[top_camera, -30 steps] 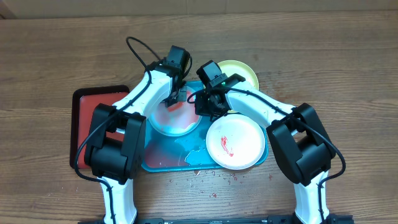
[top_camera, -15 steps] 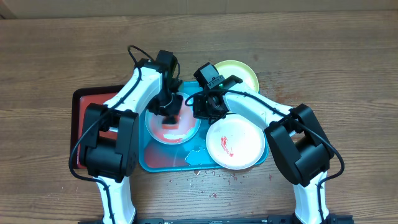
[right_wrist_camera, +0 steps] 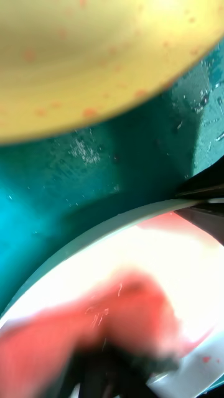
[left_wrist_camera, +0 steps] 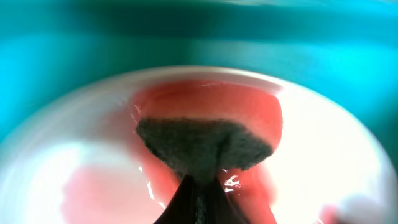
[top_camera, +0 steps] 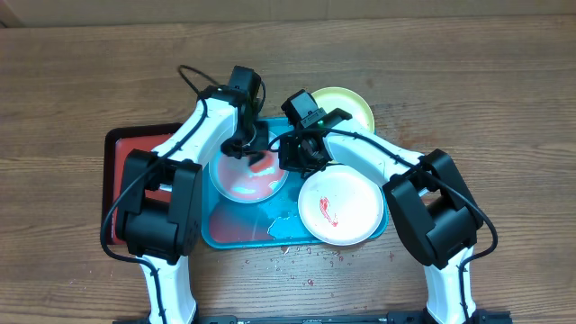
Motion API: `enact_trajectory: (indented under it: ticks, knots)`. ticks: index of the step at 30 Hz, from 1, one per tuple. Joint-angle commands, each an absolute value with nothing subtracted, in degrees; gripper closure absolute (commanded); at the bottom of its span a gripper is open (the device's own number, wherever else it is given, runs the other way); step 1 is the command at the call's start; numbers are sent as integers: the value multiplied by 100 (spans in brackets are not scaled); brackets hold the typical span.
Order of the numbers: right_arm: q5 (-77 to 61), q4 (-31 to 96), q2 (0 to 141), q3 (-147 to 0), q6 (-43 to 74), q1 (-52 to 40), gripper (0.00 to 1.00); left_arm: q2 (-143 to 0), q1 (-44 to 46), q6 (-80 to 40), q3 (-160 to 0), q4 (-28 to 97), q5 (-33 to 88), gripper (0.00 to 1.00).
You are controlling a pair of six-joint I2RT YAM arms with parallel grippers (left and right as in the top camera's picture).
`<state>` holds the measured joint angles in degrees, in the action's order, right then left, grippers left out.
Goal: Clean dirty plates on tray and stack at the side
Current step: 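Scrub the white plate with the sponge while the right gripper holds it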
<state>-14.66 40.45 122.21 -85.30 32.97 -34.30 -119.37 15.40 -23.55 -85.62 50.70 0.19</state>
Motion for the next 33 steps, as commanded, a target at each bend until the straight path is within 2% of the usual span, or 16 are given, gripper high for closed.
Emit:
enact_trajectory:
  ticks: [1, 5, 11, 13, 15, 19, 24, 28, 30, 33]
  knots:
    - [-1424, 4104, 12352, -8549, 3260, -3433, 95, -12064, 1216, -3833, -8479, 5395, -2049, 96]
    - [-1424, 4077, 12352, -8549, 3260, -3433, 95, -12064, 1236, -2670, -8479, 5704, -1396, 95]
    - [-1424, 4073, 12352, -8549, 3260, -3433, 95, -12064, 1295, 554, -8482, 6259, 2106, 96]
    - [-1426, 4075, 12352, -8549, 3260, -3433, 95, -12064, 1293, 1223, -8479, 6300, 2897, 96]
    - [-1426, 4080, 12352, -8549, 3260, -3433, 95, -12064, 1293, 1385, -8482, 6165, 3131, 96]
    - [-1426, 4082, 12352, -8549, 3260, -3433, 95, -12064, 1214, 252, -8482, 5474, 2460, 96]
    - [-1426, 4084, 12352, -8549, 3260, -3433, 95, -12064, 1070, -1876, -8482, 4880, 242, 96]
    - [-1426, 4082, 12352, -8549, 3260, -3433, 95, -12064, 1048, -3157, -8482, 5057, -1649, 96]
    - [-1424, 4080, 12352, -8549, 3260, -3433, 95, -12064, 1063, -3361, -8482, 5231, -2016, 96]
    - [-1424, 4075, 12352, -8549, 3260, -3433, 95, -12064, 1105, -3242, -8482, 5684, -1955, 96]
